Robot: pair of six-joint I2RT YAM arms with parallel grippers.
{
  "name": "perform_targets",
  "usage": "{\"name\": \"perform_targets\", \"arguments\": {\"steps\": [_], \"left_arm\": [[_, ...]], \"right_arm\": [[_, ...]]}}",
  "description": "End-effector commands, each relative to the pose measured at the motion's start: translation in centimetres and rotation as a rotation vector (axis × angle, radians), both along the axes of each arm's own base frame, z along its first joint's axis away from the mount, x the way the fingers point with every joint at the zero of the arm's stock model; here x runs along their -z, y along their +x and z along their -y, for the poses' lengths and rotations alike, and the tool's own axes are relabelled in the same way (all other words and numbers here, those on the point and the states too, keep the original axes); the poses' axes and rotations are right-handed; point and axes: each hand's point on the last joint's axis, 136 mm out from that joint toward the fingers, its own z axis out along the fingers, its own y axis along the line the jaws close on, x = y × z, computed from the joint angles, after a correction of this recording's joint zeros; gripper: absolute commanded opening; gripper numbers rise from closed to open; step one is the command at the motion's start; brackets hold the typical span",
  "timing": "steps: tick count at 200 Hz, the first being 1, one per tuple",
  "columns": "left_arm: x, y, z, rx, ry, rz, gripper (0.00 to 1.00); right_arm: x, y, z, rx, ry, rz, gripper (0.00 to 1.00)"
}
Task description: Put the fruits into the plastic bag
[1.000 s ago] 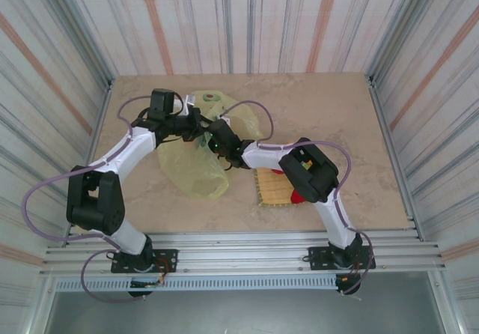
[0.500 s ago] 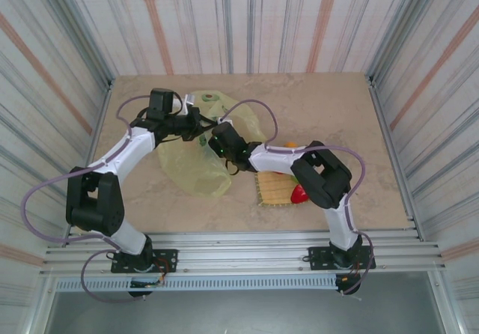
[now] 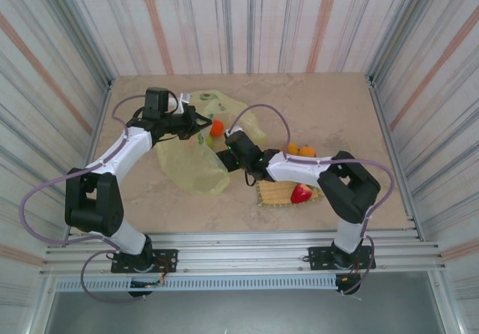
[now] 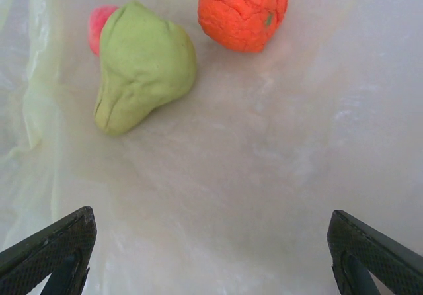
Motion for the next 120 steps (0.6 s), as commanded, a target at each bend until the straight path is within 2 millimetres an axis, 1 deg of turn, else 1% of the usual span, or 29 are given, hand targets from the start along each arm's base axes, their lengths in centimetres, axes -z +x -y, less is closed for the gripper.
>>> {"name": "perform_targets", "arguments": {"steps": [1,13,29,31,34,35,54,71,93,120], "left_arm": [[-1.6,-0.3,0.0,0.008,-0.026,0.029,0.0],[-1.5,-0.3,0.0,0.007,-0.026,0.026,0.0],[-1.4,-0.3,0.1,0.009,-0.026,0.026,0.0],[-1.4,-0.3,0.0,0.007,-0.025,0.024,0.0],[-1.4,-0.2,0.0,0.007,-0.024,0.026,0.0],[-1.4,-0.2,0.0,0.007,-0.024,0.025,0.0],[-1.5,-0.2,0.0,0.006,-0.024,0.029,0.0],[-1.2,-0.1,0.0,0.005,-0.021,0.021,0.0],[-1.0,-0.1,0.0,0.005,-0.021,0.016,0.0],[-1.0,-0.1,0.0,0.004,-0.019,0.017,0.0]], "right_arm": [[-2.4,-1.7,1.2,-0.092,-0.064,0.04,0.91],[-3.3,-2.5,1.9,-0.127,-0.082,0.039,0.91],[-4.2,-3.6,3.4,-0.141,-0.124,0.027,0.91],[-4.5,-3.6,3.5,-0.141,-0.118,0.034,0.91],[-4.4,-3.8,3.9,-0.142,-0.134,0.023,0.91],[-4.8,-3.9,4.1,-0.143,-0.13,0.028,0.91],[-5.9,-5.2,6.0,-0.149,-0.154,0.014,0.91],[-7.0,-6.4,7.7,-0.143,-0.156,-0.001,0.91],[-7.5,-7.8,10.1,-0.111,-0.163,-0.043,0.91],[-7.4,-8.4,13.2,-0.034,-0.195,-0.103,0.9]]}}
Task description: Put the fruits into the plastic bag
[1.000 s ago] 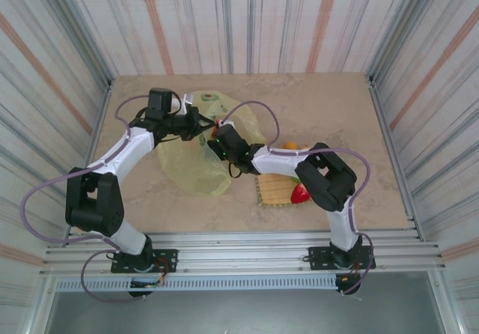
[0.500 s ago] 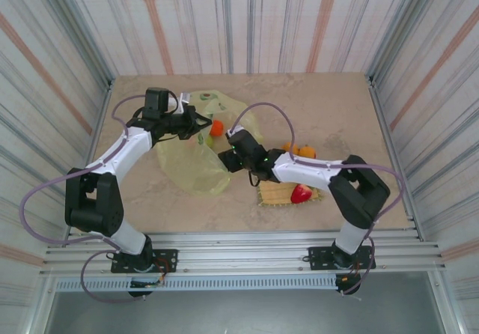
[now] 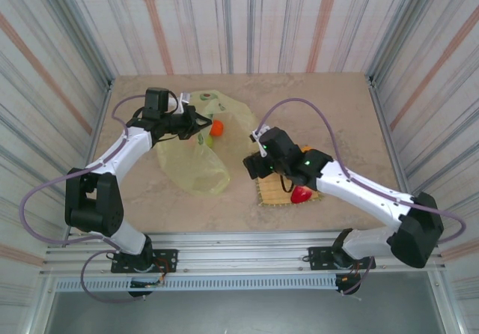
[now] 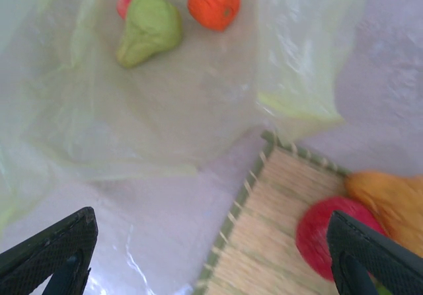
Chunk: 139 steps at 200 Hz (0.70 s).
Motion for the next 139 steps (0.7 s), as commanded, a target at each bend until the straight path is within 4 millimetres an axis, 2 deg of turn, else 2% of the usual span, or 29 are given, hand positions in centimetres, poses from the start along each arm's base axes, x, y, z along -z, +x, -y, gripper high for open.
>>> {"name": "perform_targets", "arguments": {"steps": [1,28,63,139], "left_arm": [[-0.9,-0.1,0.0,0.004,-0.019,0.016,0.0],[-0.9,-0.1,-0.1,0.003,-0.018,0.016,0.0],[-0.9,-0.2,0.2,0.012,-0.019,0.015,0.0],[-0.9,-0.3,0.5,0.02,-0.019,0.013,0.0]], "right_arm": [[1.9,-1.8,3.8,0.065,-0.092,-0.112,0.9],[2.1,-2.0,6.1,0.124,-0.123,-0.149,0.91],[3.4,-0.7,8.0,0.217,-0.128,-0.254,0.91],[7.2,2.9,7.1,0.228,-0.292,-0.31,0.89]]}}
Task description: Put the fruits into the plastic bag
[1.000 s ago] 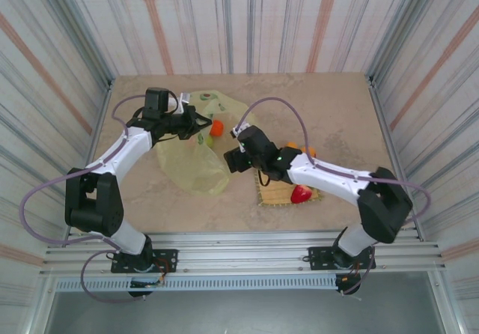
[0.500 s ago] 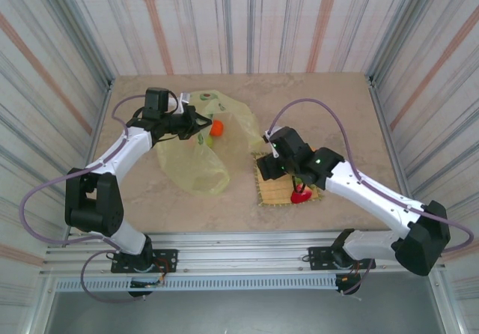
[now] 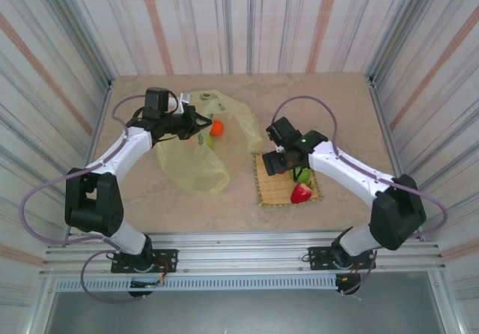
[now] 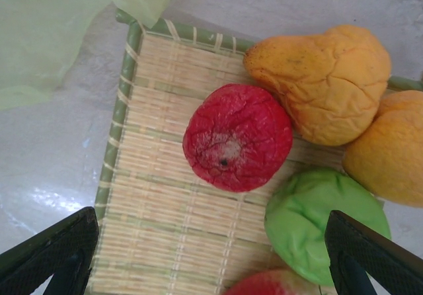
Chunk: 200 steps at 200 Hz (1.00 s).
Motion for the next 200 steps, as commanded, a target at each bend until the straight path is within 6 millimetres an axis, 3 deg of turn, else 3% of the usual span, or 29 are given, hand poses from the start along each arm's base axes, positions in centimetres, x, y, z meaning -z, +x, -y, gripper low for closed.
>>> {"name": "perform_targets", "arguments": {"steps": [1,135,176,200], "left_arm": [[-0.8,-0.3,0.5,0.019,-0.019,0.013,0.0],[-0.6,-0.2,0.4,0.019,-0.019,0.005,0.0],[-0.5,-0.1,0.3,0.018,-0.019,0.0,0.0],[-0.4,-0.1,0.3,0.017,-0.022,-0.004,0.0]], "right_arm": [[0.3,0.9,0.1,0.0,-0.058,-0.006,0.89],[5.1,2.9,-0.9,-0.051,-0.164,-0.065,0.86],[4.5,1.4,-2.9,-0.116,-0.101,-0.079,0.83],[4.6,1.2,-2.5,-0.115,-0.087,-0.085,0.82]]}}
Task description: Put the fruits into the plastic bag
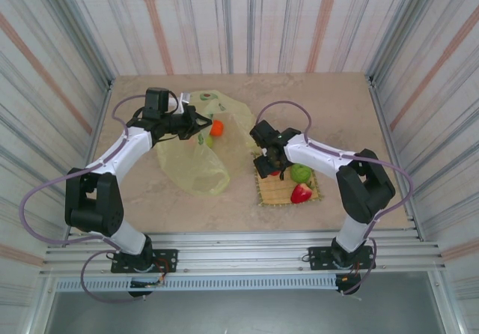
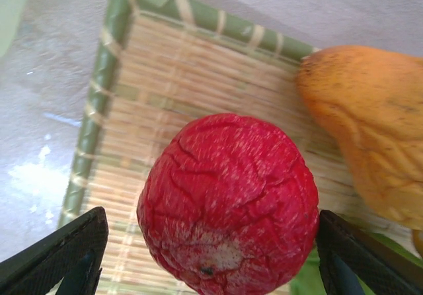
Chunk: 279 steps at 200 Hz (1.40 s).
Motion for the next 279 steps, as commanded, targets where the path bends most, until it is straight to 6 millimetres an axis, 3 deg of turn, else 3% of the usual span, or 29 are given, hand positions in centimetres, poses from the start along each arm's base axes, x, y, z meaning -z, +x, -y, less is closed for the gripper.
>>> {"name": "perform_targets", "arguments": {"steps": [1,26,66,164,197,242,257,279], "left_arm": [[-0.5,-0.1,0.3,0.016,-0.022,-0.002,0.0],[-0.5,-0.1,0.3,0.017,-0.022,-0.001,0.0],[-0.3,0.0,0.2,0.015,-0.022,-0.008,0.0],[-0.6,0.0,0.1,0.014,-0.031,-0.005,0.0],[-0.7,-0.1,0.1,0.015,-0.035,-0.005,0.0],[-1.0,-0.1,0.1,0.014,-0.037,0.003,0.0],[-1.0,-0.1,0.1,0.013,-0.038,0.003,0.0],[-0.9,0.0,0.1,0.012,-0.037,0.0,0.0]], "right_arm": [[-1.0,-0.1,-0.4,-0.028,0.039,0.008,0.82],[-0.2,0.7,0.5,-0.004,0.018,0.0,0.83],[0.4,1.5,-0.6,-0.019,0.044,-0.008,0.85],[1.3,1.3,-0.3,-0.018,0.031,-0.03,0.68],[-0.9,0.8,0.2,-0.013,0.056,0.009,0.64],[-5.5,-0.8,0.1,-0.035,0.174,0.09,0.62],[-7.0,-1.4,-0.8,-0.067,0.249,0.129,0.61],[-9.2,-2.5,-3.6,-0.155,0.397,0.191,0.62]]}}
